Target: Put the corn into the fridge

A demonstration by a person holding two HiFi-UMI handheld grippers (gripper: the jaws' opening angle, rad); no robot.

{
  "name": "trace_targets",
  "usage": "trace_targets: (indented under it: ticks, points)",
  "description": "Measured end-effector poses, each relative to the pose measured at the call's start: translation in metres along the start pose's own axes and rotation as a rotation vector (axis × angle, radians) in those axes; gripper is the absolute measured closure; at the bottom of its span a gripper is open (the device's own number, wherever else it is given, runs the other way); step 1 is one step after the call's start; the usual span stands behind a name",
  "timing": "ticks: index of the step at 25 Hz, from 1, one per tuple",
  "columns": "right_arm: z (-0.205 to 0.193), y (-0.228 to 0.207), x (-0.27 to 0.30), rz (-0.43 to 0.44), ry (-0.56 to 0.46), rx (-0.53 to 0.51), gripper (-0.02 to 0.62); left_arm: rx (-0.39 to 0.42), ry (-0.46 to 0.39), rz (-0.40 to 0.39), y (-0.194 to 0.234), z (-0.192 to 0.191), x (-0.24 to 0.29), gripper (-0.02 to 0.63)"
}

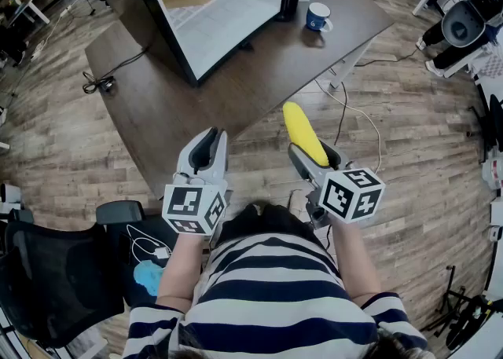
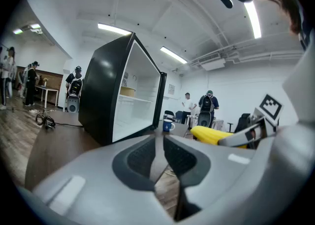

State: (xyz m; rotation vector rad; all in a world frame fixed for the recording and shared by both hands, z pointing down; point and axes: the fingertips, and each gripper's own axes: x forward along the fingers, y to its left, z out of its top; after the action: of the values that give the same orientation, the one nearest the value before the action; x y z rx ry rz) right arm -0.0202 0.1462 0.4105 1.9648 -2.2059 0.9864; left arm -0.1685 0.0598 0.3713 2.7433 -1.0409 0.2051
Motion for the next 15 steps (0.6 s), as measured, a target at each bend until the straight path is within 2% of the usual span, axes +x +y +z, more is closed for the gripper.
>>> trace_targets:
  ticks: [6, 15]
  points:
    - [0.0001, 0.0046, 0.0010, -0.013, -0.011, 0.000, 0.347, 0.062, -0.015, 0.011, 0.0037, 0.0056, -0.0029, 0.606]
    - [-0.0031, 0.0095, 0.0010, -0.021, -0.006, 0.016, 0.347, 0.098, 0.015, 0.002, 0.0048, 0.0024, -0.0018, 0.606]
